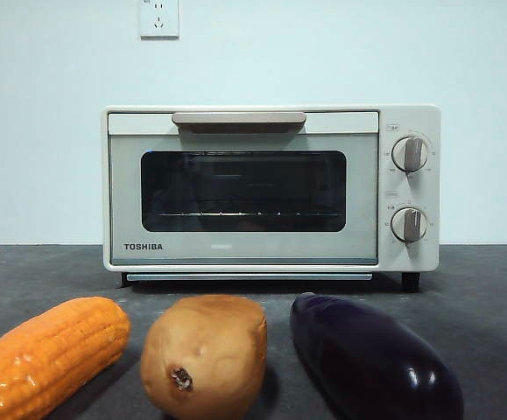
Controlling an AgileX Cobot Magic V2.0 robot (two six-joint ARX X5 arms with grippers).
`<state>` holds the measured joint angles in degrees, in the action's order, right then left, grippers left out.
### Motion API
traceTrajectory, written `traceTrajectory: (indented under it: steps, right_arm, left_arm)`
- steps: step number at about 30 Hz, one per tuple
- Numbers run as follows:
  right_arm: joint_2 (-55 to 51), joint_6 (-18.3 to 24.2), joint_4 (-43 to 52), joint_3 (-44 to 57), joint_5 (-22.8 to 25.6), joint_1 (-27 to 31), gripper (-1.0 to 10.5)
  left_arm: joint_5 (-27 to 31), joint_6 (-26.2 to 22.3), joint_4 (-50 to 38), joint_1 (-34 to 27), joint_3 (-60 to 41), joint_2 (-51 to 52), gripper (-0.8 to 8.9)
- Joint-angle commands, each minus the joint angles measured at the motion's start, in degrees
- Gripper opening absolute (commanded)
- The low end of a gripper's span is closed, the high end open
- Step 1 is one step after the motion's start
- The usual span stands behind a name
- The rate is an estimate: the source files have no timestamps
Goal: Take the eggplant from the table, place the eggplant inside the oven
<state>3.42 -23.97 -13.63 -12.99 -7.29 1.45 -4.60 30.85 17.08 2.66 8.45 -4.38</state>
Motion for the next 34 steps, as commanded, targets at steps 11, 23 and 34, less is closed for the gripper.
traceTrajectory:
  steps: [11,23,34]
  right_arm:
    - [13.5,6.0,-11.3,-19.6,-3.3,0.0,0.0]
    - [32.5,9.5,-31.3,-36.8,-24.4,-0.3,0.7]
    - [43.8,9.3,-34.4,-38.9,-30.9,-11.6,3.3]
  left_arm:
    - [-7.5,-6.6,0.3,0.0,18.7,-19.3,0.04]
    - [-19.9,-10.6,5.0,2.3,33.4,-37.2,0.04]
    - [-19.8,-11.4,5.2,8.4,37.2,-42.7,0.04]
